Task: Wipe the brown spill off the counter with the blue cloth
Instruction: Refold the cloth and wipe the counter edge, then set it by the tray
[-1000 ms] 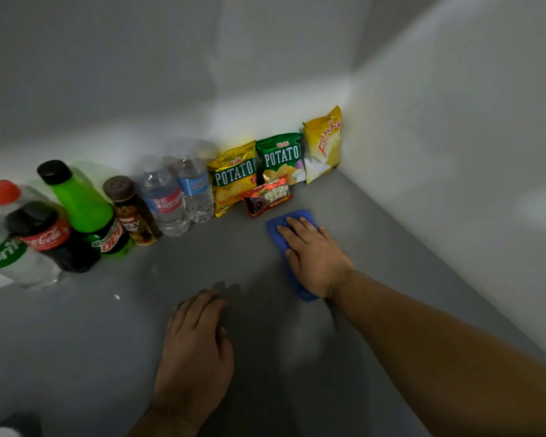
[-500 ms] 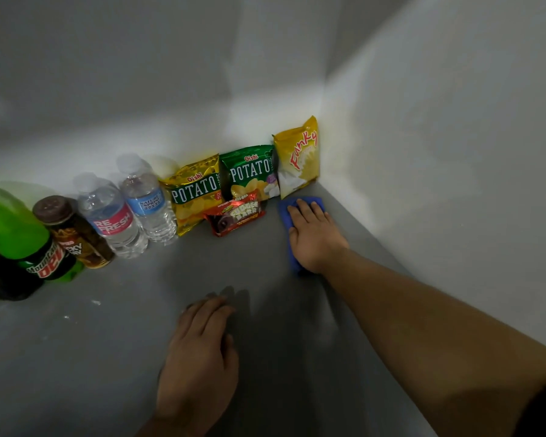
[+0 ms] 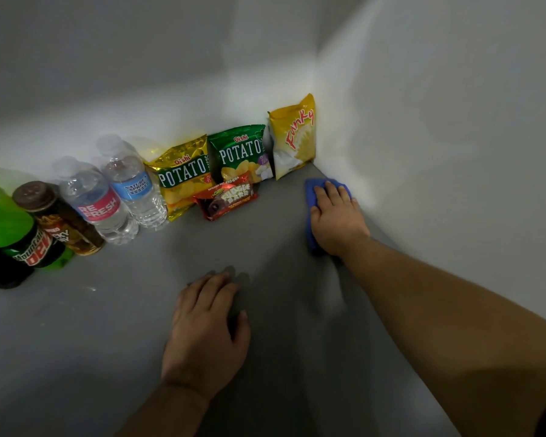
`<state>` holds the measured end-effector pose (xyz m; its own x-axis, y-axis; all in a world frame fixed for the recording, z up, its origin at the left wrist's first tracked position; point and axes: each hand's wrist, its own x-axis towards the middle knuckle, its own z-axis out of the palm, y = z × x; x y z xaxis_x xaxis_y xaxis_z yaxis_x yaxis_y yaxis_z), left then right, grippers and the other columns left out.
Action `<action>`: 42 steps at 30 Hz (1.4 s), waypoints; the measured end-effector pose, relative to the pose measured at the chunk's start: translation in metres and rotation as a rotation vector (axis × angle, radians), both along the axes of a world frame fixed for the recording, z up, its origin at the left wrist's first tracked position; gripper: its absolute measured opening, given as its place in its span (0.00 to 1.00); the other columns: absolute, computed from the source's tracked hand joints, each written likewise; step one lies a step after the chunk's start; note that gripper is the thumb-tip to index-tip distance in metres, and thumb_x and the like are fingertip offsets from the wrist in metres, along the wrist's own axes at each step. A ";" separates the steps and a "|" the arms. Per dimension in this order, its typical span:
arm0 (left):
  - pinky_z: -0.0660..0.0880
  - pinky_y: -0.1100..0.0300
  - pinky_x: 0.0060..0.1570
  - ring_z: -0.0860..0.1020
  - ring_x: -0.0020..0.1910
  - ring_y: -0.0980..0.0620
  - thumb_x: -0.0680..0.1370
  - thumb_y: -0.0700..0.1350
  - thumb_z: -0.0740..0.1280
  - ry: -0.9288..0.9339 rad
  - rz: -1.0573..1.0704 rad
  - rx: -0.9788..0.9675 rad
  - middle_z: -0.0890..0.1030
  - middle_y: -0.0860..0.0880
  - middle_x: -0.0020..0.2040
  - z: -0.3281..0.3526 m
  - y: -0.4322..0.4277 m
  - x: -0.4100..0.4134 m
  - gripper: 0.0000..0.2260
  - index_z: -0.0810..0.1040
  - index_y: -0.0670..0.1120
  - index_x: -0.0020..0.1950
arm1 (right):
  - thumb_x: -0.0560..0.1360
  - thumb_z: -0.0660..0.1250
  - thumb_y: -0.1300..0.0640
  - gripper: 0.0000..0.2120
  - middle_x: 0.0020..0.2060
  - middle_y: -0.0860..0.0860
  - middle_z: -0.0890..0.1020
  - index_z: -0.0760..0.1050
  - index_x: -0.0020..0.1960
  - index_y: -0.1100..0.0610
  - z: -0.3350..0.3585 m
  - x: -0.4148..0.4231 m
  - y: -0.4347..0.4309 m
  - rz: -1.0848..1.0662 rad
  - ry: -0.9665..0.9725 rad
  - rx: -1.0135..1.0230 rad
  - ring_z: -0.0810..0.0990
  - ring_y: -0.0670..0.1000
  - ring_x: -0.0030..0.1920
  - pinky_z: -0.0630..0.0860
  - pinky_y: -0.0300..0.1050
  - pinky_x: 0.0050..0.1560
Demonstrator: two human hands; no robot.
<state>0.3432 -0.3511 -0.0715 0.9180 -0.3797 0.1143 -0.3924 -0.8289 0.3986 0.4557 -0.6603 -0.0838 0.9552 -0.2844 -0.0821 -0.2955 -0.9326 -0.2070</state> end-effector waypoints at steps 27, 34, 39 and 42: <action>0.67 0.36 0.71 0.76 0.67 0.39 0.75 0.50 0.65 -0.009 -0.306 -0.041 0.79 0.44 0.67 0.029 0.006 -0.099 0.17 0.81 0.44 0.60 | 0.87 0.54 0.48 0.27 0.83 0.55 0.56 0.57 0.83 0.55 0.008 -0.314 -0.046 -0.125 -0.016 0.027 0.52 0.59 0.83 0.50 0.58 0.82; 0.65 0.37 0.73 0.77 0.67 0.43 0.74 0.49 0.67 0.003 -0.350 -0.082 0.80 0.47 0.66 0.037 0.040 -0.135 0.16 0.81 0.46 0.60 | 0.87 0.55 0.50 0.26 0.83 0.56 0.56 0.57 0.83 0.56 0.009 -0.376 -0.045 -0.194 -0.023 0.044 0.51 0.60 0.83 0.48 0.59 0.82; 0.69 0.40 0.72 0.77 0.66 0.42 0.75 0.48 0.66 0.021 -0.332 -0.078 0.80 0.45 0.65 0.041 0.073 -0.150 0.16 0.81 0.44 0.60 | 0.87 0.57 0.52 0.26 0.82 0.59 0.58 0.59 0.82 0.59 0.016 -0.389 -0.004 -0.148 -0.031 0.048 0.53 0.64 0.82 0.49 0.60 0.82; 0.71 0.47 0.71 0.77 0.65 0.41 0.76 0.47 0.66 0.022 -0.283 -0.084 0.80 0.45 0.65 0.044 0.087 -0.157 0.15 0.81 0.44 0.60 | 0.87 0.56 0.50 0.27 0.83 0.57 0.58 0.59 0.83 0.57 0.019 -0.398 0.035 -0.056 -0.024 0.027 0.52 0.62 0.83 0.50 0.60 0.82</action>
